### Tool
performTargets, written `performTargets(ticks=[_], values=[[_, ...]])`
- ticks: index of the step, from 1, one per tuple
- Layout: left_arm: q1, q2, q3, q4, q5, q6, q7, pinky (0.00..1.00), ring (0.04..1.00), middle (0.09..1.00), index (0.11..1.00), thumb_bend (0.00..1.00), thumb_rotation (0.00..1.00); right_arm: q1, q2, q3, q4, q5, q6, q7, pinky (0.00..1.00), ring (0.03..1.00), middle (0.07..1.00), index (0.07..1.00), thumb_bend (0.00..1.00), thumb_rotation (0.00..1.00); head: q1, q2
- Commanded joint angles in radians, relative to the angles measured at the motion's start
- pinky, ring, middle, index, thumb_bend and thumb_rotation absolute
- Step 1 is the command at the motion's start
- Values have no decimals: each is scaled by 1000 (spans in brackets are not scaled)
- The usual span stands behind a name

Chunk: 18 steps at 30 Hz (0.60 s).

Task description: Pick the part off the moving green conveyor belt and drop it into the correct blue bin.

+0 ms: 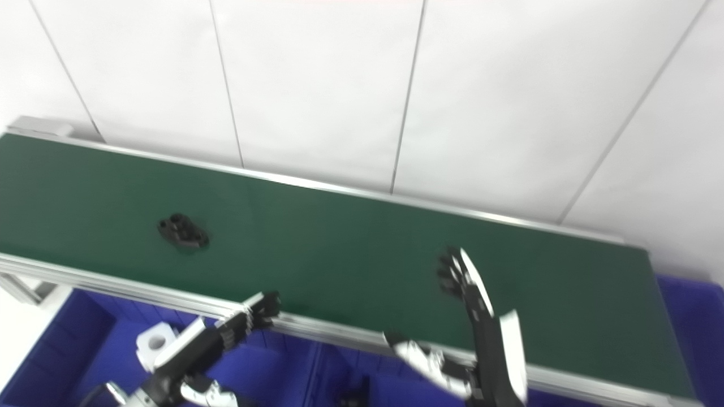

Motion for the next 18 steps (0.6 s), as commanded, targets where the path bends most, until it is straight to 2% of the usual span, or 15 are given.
performTargets(ticks=[1, 11, 18], values=[[-8, 20, 10, -15, -23, -15, -5, 892, 918, 945, 945, 786, 331, -39, 12, 3, -29, -25, 42, 13, 731, 789, 828, 893, 767, 319, 0, 1], [-5, 18, 20, 10, -29, -30, -7, 880, 903, 932, 931, 805, 325, -231, -23, 21, 42, -106, 164, 107, 716, 780, 837, 902, 758, 383, 33, -15], [30, 5, 16, -10, -33, -36, -5, 883, 910, 934, 934, 794, 319, -366, -49, 32, 108, -132, 241, 167, 654, 731, 805, 895, 796, 366, 49, -19]])
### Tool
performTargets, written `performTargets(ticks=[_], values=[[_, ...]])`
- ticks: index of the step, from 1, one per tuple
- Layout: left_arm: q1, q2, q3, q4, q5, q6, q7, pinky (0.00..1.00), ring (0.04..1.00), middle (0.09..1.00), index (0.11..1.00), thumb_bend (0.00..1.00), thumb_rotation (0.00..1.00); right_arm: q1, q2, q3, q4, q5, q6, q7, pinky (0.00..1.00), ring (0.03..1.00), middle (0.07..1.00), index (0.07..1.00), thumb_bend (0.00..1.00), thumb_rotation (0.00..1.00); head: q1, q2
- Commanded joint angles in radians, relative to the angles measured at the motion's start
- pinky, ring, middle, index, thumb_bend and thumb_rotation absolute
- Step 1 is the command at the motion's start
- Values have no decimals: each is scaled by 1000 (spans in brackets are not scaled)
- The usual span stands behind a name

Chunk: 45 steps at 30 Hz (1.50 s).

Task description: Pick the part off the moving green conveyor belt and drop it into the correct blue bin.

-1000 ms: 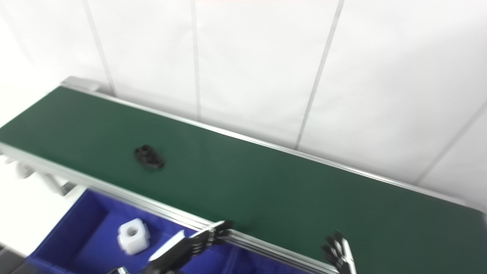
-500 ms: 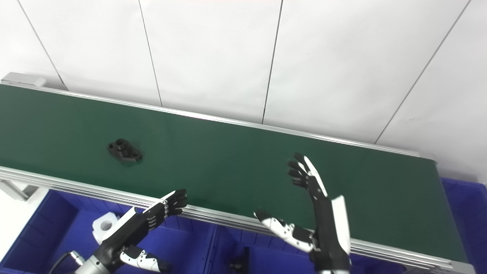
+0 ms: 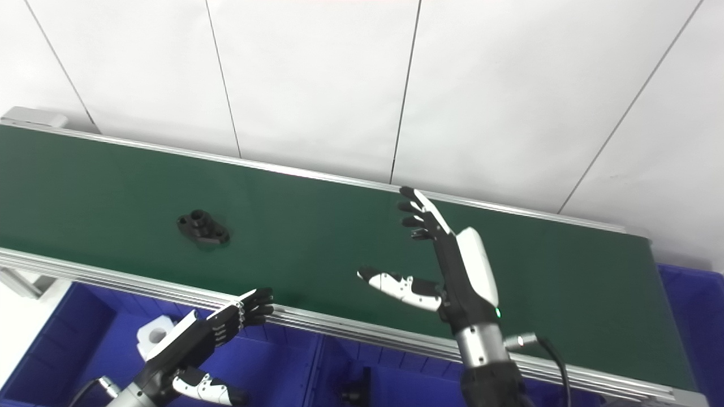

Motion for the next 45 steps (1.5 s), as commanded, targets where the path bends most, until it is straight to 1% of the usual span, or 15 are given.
performTargets(ticks=[1, 9, 11, 13, 16, 20, 23, 26, 29, 32, 38, 40, 45], values=[[10, -5, 4, -33, -13, -39, 8, 881, 912, 935, 935, 792, 320, -61, -5, 8, -2, -8, 26, 16, 652, 729, 801, 893, 800, 364, 7, -2], [52, -28, 5, -54, -6, -47, 14, 867, 906, 936, 930, 791, 305, -147, -26, 44, 75, -32, 34, 44, 627, 721, 798, 889, 797, 364, 21, -11], [58, -29, 7, -48, -5, -53, 14, 870, 906, 934, 932, 794, 315, -169, -27, 63, 107, -51, 29, 46, 617, 712, 794, 891, 794, 369, 19, -15], [62, -27, 7, -45, 1, -51, 15, 870, 908, 936, 935, 796, 327, -190, -24, 83, 140, -66, 25, 47, 609, 706, 787, 888, 791, 367, 12, -18], [63, -24, 8, -34, 12, -67, 19, 864, 908, 938, 938, 795, 345, -223, -13, 112, 192, -91, 40, 53, 616, 710, 786, 888, 792, 374, -15, -25], [58, -24, 10, -4, 2, -97, 17, 864, 900, 927, 929, 792, 345, -264, 2, 145, 265, -120, 46, 49, 627, 728, 784, 885, 802, 391, -47, -36], [54, -20, 13, 15, -5, -102, 9, 869, 901, 926, 929, 791, 356, -292, 20, 166, 324, -141, 41, 34, 614, 716, 773, 874, 809, 387, -66, -41], [52, -19, 17, 27, -15, -105, 0, 875, 905, 926, 930, 789, 362, -314, 33, 180, 374, -148, 35, 27, 630, 726, 775, 873, 809, 385, -76, -43], [51, -20, 22, 33, -16, -105, -5, 875, 902, 922, 925, 791, 370, -329, 37, 188, 402, -153, 38, 28, 656, 750, 796, 880, 804, 381, -74, -39], [52, -21, 27, 37, -16, -106, -11, 874, 902, 921, 925, 799, 387, -347, 38, 199, 428, -163, 41, 32, 669, 762, 814, 886, 802, 385, -67, -37], [51, -24, 31, 40, -15, -106, -19, 874, 901, 919, 925, 797, 389, -373, 35, 218, 469, -177, 39, 34, 684, 771, 818, 887, 800, 392, -55, -37], [51, -26, 32, 39, -12, -106, -21, 864, 895, 915, 924, 795, 392, -385, 34, 228, 490, -184, 37, 35, 717, 797, 837, 892, 791, 410, -53, -36], [51, -31, 32, 40, -12, -106, -24, 862, 893, 914, 921, 805, 400, -410, 36, 248, 534, -200, 35, 29, 741, 808, 843, 894, 785, 411, -50, -37]])
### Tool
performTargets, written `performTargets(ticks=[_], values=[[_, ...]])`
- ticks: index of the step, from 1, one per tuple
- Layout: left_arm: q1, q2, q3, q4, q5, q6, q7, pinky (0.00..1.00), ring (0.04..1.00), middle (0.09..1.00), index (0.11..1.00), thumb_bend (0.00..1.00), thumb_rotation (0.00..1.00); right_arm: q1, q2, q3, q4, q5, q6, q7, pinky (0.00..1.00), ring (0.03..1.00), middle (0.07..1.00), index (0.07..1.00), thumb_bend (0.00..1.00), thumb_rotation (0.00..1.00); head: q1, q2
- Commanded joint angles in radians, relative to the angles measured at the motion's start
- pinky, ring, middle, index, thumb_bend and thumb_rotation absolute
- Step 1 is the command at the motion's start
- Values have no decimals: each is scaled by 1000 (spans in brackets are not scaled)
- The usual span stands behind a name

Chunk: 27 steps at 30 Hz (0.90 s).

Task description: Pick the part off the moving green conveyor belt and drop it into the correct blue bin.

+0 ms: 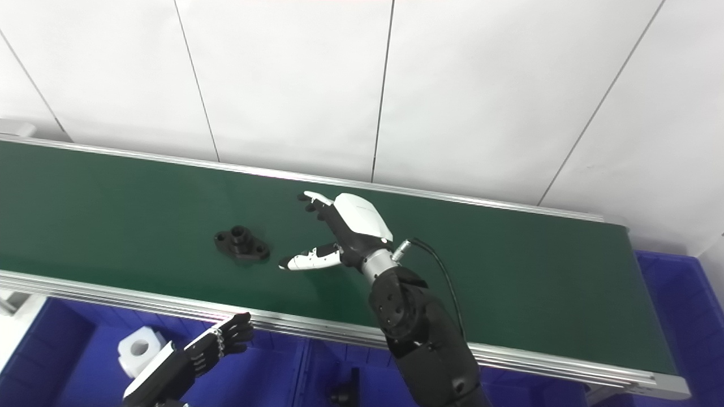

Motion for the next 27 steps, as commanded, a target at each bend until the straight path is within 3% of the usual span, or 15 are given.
performTargets(ticks=[1, 7, 13, 27], values=[[-2, -2, 5, -12, -11, -44, -1, 863, 894, 914, 921, 809, 403, -57, 14, 5, 1, -8, -11, -19, 740, 803, 836, 892, 784, 409, 2, -2], [0, -7, -1, -17, -14, -43, -5, 863, 894, 916, 923, 808, 402, -89, 17, 23, 69, -14, -46, -51, 722, 784, 826, 880, 786, 400, 9, -1], [0, -15, -6, -21, -22, -43, -10, 856, 887, 915, 923, 801, 379, -132, 28, 38, 134, -11, -41, -63, 757, 839, 881, 894, 785, 375, 23, 1], [6, -28, -12, -45, -7, -41, -5, 845, 879, 907, 924, 800, 391, -190, 51, 89, 274, -29, -54, -114, 735, 809, 856, 896, 783, 337, 40, 3]])
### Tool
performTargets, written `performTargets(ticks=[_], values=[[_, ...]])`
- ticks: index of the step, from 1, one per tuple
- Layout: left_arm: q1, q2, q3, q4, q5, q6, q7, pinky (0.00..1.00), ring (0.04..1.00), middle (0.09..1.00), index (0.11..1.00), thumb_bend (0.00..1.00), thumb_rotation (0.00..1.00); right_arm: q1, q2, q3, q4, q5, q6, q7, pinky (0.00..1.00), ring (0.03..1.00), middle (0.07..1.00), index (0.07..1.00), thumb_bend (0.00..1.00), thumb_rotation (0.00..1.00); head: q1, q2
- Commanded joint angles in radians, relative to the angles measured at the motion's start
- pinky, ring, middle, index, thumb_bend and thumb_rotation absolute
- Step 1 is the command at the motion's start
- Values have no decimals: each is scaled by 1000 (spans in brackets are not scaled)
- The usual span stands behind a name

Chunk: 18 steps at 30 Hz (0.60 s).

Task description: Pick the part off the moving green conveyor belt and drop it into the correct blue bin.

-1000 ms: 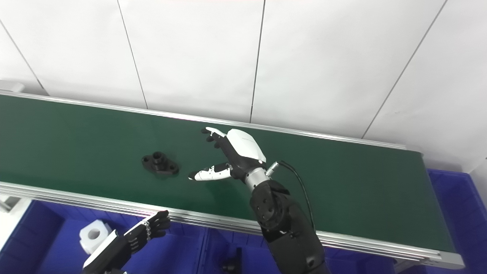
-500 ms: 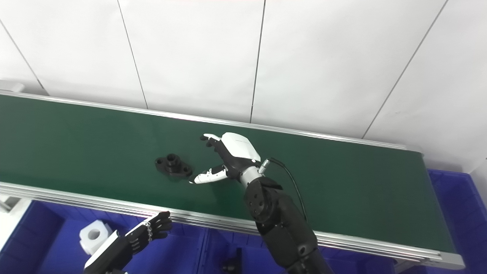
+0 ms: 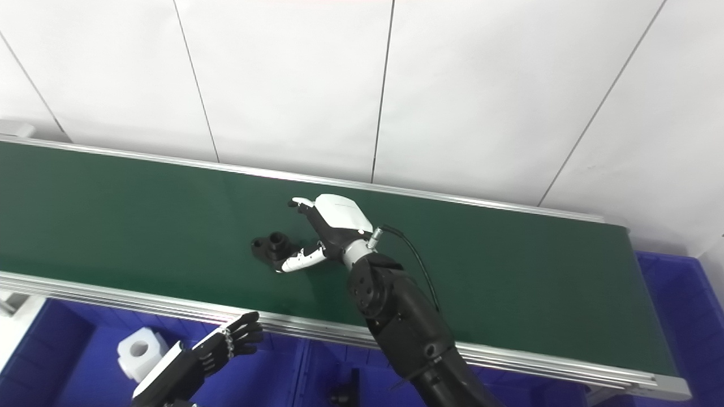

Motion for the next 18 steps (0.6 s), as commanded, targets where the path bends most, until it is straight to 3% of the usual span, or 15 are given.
performTargets(ticks=[1, 12, 14, 17, 18], values=[[5, 4, -3, -34, 0, -41, 4, 845, 880, 907, 924, 801, 392, -55, 15, 4, 3, -8, -54, -39, 734, 806, 854, 896, 782, 336, 2, -1], [11, -6, -16, -65, 16, -35, 22, 841, 877, 910, 921, 793, 383, -45, 9, 11, 82, 14, -102, -66, 744, 802, 835, 881, 770, 302, 16, 13], [12, -8, -19, -72, 19, -33, 27, 843, 879, 913, 921, 793, 385, -32, 2, 16, 92, 11, -113, -75, 719, 787, 822, 871, 759, 259, 18, 20], [15, -10, -25, -88, 20, -24, 32, 837, 878, 913, 921, 785, 375, -2, -13, 22, 91, 9, -132, -96, 625, 715, 774, 841, 707, 96, 20, 25], [16, -10, -28, -94, 18, -20, 33, 839, 881, 916, 924, 780, 367, 14, -19, 23, 87, 8, -143, -113, 522, 606, 631, 809, 631, 39, 23, 30]])
